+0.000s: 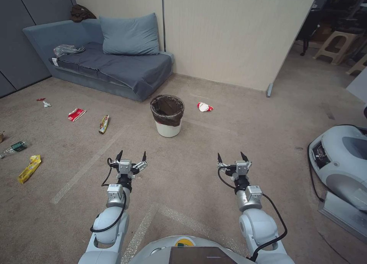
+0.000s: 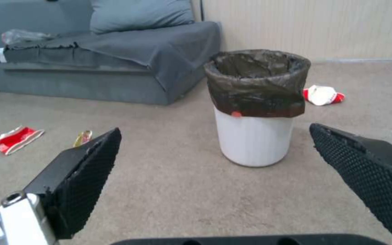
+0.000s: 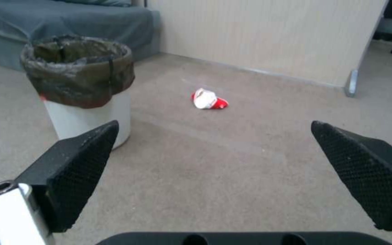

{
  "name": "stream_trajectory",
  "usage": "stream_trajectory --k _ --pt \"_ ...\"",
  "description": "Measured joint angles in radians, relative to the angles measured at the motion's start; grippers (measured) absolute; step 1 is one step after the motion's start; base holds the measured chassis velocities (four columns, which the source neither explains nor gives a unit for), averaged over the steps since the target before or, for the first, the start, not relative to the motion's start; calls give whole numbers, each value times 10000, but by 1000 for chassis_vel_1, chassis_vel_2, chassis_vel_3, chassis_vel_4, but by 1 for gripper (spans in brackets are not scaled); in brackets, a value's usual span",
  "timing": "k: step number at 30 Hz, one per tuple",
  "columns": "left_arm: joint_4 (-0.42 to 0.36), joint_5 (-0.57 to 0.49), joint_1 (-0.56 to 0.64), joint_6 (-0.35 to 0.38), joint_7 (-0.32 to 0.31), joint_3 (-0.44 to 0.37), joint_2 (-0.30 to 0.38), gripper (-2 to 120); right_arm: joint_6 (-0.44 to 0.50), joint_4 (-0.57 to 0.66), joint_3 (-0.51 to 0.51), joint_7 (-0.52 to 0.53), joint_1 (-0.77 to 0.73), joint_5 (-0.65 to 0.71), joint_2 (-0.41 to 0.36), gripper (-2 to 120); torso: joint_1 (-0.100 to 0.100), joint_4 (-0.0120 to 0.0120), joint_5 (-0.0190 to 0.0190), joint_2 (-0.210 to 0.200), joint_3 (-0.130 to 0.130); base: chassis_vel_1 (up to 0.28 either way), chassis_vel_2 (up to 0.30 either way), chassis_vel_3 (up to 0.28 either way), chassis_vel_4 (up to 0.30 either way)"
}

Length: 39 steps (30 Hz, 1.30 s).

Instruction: Pick up the trash bin, then pick up the garbage from the floor and place it into the trash bin.

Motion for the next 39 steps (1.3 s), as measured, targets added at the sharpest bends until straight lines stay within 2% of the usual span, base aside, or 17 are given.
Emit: stream_trajectory --k 5,11,12,13,14,16,17,18,19,20,22,24,25,27,30,34,39 --pt "-55 -20 17 72 -27 -2 27 100 0 99 4 69 -119 0 54 100 0 -3 0 0 0 0 0 0 0" --pt "-104 -51 34 146 -64 -2 49 100 23 177 16 147 -206 -25 101 100 0 5 0 0 0 0 0 0 0" --pt "-334 -157 112 448 -202 -12 160 100 93 568 46 435 -612 -101 319 100 0 5 0 0 1 0 0 0 0" --pt "-431 -170 122 453 -224 -64 213 100 127 880 60 463 -1154 -125 509 100 -1 -11 0 2 -1 0 0 0 0" --pt "-376 -145 104 374 -173 -9 173 100 104 829 49 412 -1243 -126 487 100 0 2 -3 0 0 0 0 0 0" --pt "-300 -116 90 309 -140 -15 133 100 167 1010 62 572 -1440 -188 602 100 0 2 5 0 1 0 0 0 0" --pt "-428 -171 127 500 -220 -12 195 100 372 1596 121 1055 -2044 -391 925 100 0 -1 -10 1 0 0 0 0 0" --pt "-730 -311 245 923 -411 -38 337 100 482 1925 161 1358 -2422 -513 1097 100 0 -8 -3 1 0 0 0 0 0" --pt "-970 -424 316 1242 -552 -50 444 100 517 2018 183 1466 -2500 -556 1165 100 0 -4 -2 1 -1 0 0 0 0" --pt "-970 -424 316 1242 -552 -50 444 100 517 2018 183 1466 -2500 -556 1165 100 0 -4 -2 1 -1 0 0 0 0" --pt "-1755 -794 597 2308 -1026 -101 819 100 606 2076 209 1500 -2499 -613 1187 100 0 2 -1 1 -1 0 0 0 0" --pt "-1760 -695 563 1989 -902 -125 809 100 623 2075 225 1493 -2445 -628 1178 100 0 6 4 1 0 0 0 0 0" --pt "-1796 -691 602 2067 -903 -93 834 100 627 2038 239 1474 -2341 -629 1159 100 0 0 -10 0 1 0 0 0 0" --pt "-1992 -761 674 2331 -1005 -123 933 100 620 2005 242 1472 -2291 -629 1153 100 0 -3 0 0 0 0 0 0 0" --pt "-2903 -1144 1050 3638 -1493 -239 1423 100 580 1952 232 1450 -2206 -611 1129 100 0 2 0 1 0 0 0 0 0" --pt "-3015 -1339 1241 3913 -1355 -271 1731 100 609 1922 276 1430 -2193 -512 1114 100 0 2 -2 0 0 0 0 0 0" --pt "-2944 -1380 1174 3922 -1337 -228 1756 100 626 1871 290 1392 -2120 -450 1104 100 0 -1 -2 0 0 0 0 0 0"
